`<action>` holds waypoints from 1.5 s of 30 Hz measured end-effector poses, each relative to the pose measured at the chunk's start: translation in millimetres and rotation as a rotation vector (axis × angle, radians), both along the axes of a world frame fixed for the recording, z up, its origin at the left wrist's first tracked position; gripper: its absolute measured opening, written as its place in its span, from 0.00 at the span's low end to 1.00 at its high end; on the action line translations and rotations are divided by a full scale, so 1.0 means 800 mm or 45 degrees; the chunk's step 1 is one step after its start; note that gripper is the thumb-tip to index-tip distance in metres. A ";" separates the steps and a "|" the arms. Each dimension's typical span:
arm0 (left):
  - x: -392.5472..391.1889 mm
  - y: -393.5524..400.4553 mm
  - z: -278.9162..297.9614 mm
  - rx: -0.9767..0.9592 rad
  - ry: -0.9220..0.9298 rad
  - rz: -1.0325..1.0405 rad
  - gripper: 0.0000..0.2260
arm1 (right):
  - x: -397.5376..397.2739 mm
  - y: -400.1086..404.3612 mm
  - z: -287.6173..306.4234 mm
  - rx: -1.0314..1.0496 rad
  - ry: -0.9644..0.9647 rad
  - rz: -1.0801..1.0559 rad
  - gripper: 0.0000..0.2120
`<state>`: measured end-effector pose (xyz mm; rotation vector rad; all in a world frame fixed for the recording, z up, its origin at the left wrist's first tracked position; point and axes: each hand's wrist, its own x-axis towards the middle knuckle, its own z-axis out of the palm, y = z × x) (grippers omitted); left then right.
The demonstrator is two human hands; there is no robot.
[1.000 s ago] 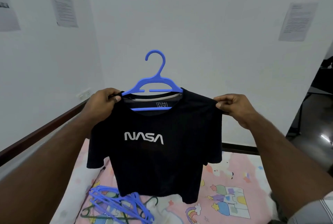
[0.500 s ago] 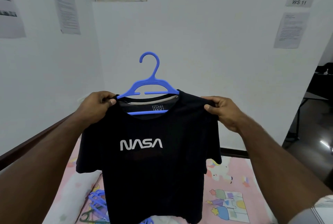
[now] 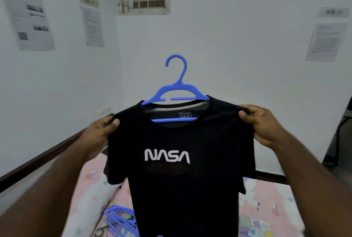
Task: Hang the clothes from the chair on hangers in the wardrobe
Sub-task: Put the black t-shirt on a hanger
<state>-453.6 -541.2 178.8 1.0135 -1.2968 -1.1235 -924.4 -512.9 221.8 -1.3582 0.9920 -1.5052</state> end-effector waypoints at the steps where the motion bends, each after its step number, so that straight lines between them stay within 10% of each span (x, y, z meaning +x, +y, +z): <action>1: -0.003 0.001 -0.002 0.012 0.072 -0.016 0.15 | 0.002 0.001 0.002 -0.001 -0.007 0.017 0.30; 6: -0.010 0.014 0.014 -0.007 0.303 0.006 0.13 | 0.003 -0.004 0.009 0.039 0.059 0.127 0.20; 17: 0.027 0.035 0.038 -0.074 0.048 0.005 0.13 | -0.005 -0.008 -0.003 0.083 0.157 0.160 0.16; 35: 0.047 0.096 0.040 -0.004 0.016 0.236 0.10 | 0.042 -0.020 -0.008 0.070 0.186 0.327 0.37; 45: 0.010 0.203 0.057 -0.090 0.016 0.526 0.17 | 0.043 -0.039 -0.006 0.002 0.018 0.636 0.21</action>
